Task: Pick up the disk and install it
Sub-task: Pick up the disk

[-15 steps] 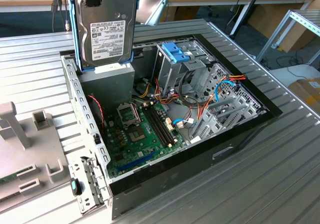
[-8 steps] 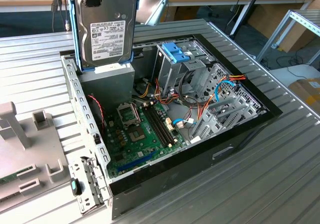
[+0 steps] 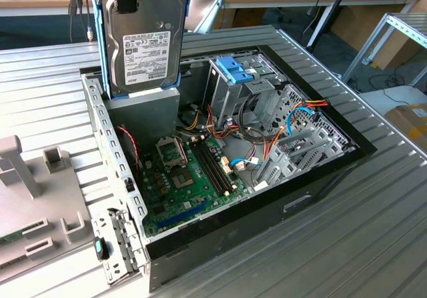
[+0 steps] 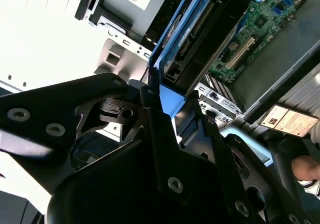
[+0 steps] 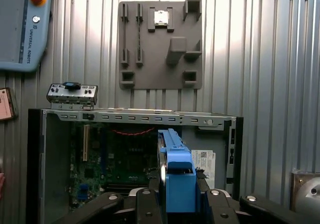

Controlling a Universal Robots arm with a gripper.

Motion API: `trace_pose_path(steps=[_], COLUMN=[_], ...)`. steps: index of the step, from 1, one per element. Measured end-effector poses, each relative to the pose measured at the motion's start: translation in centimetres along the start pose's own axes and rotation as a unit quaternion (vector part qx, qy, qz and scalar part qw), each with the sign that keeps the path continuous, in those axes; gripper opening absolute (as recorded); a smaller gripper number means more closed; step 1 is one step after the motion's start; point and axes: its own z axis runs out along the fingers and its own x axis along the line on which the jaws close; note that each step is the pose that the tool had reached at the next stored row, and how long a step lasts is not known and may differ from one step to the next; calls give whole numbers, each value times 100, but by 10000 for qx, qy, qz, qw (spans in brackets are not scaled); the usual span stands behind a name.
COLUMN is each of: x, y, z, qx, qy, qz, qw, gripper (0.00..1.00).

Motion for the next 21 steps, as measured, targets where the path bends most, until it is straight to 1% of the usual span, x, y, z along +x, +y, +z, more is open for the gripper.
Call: trace_pose_path(steps=[4,17,19,21], x=[48,58,78,112], y=[1,1,2,3], z=[-1,-1,-1,-1], qx=[0,0,0,0], qy=[3,4,4,3], qz=[0,0,0,0], qw=[10000,10000,10000,10000], gripper=[36,36,36,36])
